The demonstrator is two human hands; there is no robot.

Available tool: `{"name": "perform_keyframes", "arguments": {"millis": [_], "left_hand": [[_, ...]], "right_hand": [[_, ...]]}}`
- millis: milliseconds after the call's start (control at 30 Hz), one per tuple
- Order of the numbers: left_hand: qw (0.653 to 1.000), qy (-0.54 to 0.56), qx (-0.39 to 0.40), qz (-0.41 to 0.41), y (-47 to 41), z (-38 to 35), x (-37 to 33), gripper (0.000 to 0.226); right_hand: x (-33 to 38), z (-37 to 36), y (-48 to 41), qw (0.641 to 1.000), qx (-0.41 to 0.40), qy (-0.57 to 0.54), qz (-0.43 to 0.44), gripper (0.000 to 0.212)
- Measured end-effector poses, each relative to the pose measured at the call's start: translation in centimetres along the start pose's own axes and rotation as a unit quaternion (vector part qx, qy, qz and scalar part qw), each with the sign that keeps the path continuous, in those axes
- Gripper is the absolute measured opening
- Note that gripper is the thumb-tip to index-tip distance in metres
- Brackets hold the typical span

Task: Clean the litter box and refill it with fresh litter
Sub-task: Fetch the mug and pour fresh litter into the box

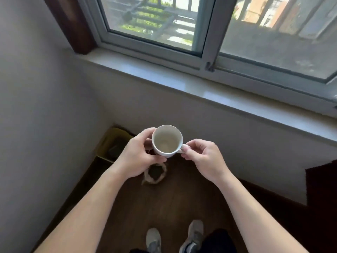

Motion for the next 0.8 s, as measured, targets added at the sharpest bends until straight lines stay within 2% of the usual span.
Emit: {"name": "perform_keyframes", "arguments": {"millis": [200, 467, 667, 800], "left_hand": [[0.997, 0.009, -0.056, 0.055, -3.3, 1.0, 6.4, 0.077], [0.985, 0.003, -0.108, 0.134, -7.6, -1.3, 19.8, 0.076], [0.982, -0.027, -0.122, 0.143, -10.2, -3.8, 35.2, 0.082], [0.986, -0.024, -0.109, 0.125, -12.3, -6.3, 47.4, 0.080]], "right_hand": [[-4.4, -2.6, -7.8, 0.996, 0.093, 0.014, 0.009, 0.014], [-14.7, -7.5, -17.1, 0.978, 0.191, 0.080, 0.016, 0.013], [-28.2, -14.9, -23.0, 0.973, 0.220, 0.069, 0.015, 0.009], [-38.9, -19.6, -26.2, 0.972, 0.217, 0.080, 0.036, 0.020]]}}
Point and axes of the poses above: each hand's wrist, its own y-axis away from the middle knuckle, its own z-axis out of the back of the hand, x = y × z, the point moved 6 cm from there along -y, towards the middle knuckle, and after that the axes turned 7 degrees about x, right-handed, at the moved point
